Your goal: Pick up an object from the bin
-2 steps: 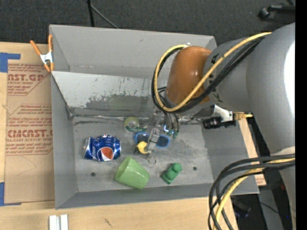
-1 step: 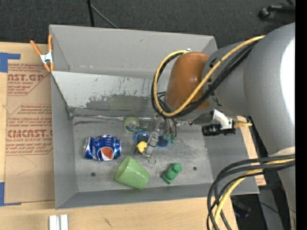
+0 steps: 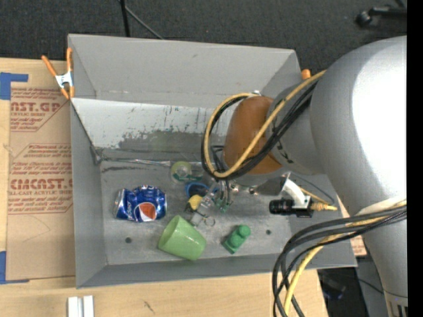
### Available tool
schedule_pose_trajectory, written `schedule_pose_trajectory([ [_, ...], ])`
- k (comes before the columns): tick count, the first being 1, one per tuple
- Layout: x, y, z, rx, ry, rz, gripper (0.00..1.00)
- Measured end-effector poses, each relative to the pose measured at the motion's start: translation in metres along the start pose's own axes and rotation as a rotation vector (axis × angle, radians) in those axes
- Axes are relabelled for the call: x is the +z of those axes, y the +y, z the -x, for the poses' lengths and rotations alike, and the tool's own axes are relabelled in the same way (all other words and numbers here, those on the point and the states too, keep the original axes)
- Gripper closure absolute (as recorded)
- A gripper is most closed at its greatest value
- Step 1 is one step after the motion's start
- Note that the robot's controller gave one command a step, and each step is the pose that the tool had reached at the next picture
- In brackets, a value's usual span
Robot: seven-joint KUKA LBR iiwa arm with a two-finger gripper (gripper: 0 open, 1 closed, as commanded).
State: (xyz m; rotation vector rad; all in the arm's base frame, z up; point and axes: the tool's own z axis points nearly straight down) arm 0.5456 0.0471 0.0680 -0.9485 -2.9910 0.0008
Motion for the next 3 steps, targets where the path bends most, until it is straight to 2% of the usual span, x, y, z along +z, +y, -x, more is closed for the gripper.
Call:
schedule_pose_trajectory([
  [1,0.0,0.0,0.0,0.0,0.0,0.0,0.0],
  [2,0.0,0.0,0.0,0.0,-0.001,0.001,1.0],
  [3,-0.057,0.001,0.001,-0.002,-0.006,0.005,1.0],
])
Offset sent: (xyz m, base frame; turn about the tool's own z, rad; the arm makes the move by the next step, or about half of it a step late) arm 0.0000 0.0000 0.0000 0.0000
